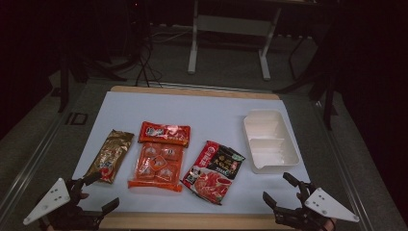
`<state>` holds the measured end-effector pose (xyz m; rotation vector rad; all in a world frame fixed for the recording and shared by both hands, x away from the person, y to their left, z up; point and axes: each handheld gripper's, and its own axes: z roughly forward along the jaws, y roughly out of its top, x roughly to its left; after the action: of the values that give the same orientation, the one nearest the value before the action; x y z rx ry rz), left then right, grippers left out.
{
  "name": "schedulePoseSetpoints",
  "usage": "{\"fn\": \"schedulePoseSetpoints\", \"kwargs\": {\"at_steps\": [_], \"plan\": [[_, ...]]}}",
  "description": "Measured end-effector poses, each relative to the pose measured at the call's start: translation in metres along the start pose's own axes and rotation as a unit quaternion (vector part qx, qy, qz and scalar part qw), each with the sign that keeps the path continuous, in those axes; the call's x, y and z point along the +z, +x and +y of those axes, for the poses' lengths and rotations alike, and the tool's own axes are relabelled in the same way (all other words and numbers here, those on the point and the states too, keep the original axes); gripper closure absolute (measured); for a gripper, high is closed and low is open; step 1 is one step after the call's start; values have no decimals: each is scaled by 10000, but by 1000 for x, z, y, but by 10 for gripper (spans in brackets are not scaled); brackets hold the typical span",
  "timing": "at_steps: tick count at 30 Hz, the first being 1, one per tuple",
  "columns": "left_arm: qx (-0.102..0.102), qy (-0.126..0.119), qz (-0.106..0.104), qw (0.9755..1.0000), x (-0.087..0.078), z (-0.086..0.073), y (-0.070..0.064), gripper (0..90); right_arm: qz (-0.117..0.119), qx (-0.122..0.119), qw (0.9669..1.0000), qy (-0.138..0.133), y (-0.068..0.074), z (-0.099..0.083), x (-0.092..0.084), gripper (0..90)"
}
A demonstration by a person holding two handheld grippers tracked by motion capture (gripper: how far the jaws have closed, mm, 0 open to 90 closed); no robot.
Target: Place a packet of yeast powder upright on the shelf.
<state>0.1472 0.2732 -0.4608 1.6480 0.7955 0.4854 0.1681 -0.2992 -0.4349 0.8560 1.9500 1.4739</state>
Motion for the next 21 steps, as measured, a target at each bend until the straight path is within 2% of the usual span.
{"fn": "schedulePoseSetpoints", "kwargs": {"at_steps": [4,7,10,13,15,16,17,18,21], "plan": [[16,87,43,10000,3,9,7,30,18,-52,9999,-159,-1,0,0,120],[106,185,140,9997,8,15,14,30,-29,-181,9996,-214,-2,0,2,137],[116,350,198,9991,13,22,23,30,-45,-104,9999,-118,-3,0,3,141],[96,504,407,9979,18,26,36,30,68,106,9999,10,-3,0,4,129],[77,662,474,9967,23,27,44,31,201,159,9997,23,-2,0,5,120],[77,662,474,9967,23,27,44,31,201,159,9997,23,-2,0,5,120],[139,677,596,9958,25,28,49,31,224,154,9996,18,0,0,5,109],[101,692,621,9956,26,30,52,62,310,186,9993,-47,1,1,5,106],[12,810,738,9940,32,33,64,62,419,234,9986,-222,3,3,4,102]]}}
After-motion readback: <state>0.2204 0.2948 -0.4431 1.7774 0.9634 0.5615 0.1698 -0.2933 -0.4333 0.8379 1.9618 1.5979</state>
